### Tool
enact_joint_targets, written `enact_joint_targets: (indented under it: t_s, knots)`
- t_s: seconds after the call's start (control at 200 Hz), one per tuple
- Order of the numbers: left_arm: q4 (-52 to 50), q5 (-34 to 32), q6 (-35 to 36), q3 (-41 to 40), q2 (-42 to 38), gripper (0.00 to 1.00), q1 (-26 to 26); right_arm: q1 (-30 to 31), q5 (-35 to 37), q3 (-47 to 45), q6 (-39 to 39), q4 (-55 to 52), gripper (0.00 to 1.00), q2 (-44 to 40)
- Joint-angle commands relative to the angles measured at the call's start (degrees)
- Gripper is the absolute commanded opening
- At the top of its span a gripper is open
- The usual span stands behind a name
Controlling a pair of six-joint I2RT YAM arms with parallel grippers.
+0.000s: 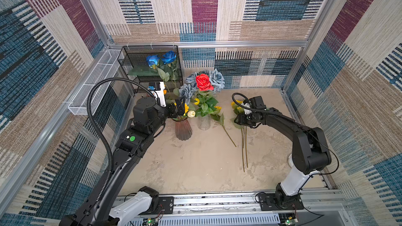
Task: Pick out yellow flowers from the vase
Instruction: Place the flower at the center of the board.
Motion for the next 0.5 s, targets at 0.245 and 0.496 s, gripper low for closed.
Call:
enact_joint_targets:
  t_s: [0.245, 0.496]
  knots:
    - [-2.83, -3.52, -1.16, -1.71, -2.28, 0.94, 0.07, 0.52, -3.14, -1.4, 1.48, 4.76, 0.52, -4.98]
    - [0.67, -9.14, -2.54, -11.38, -7.58, 0.9, -4.63, 0.8, -4.66, -1.6, 1.83, 5.52, 0.53, -4.95]
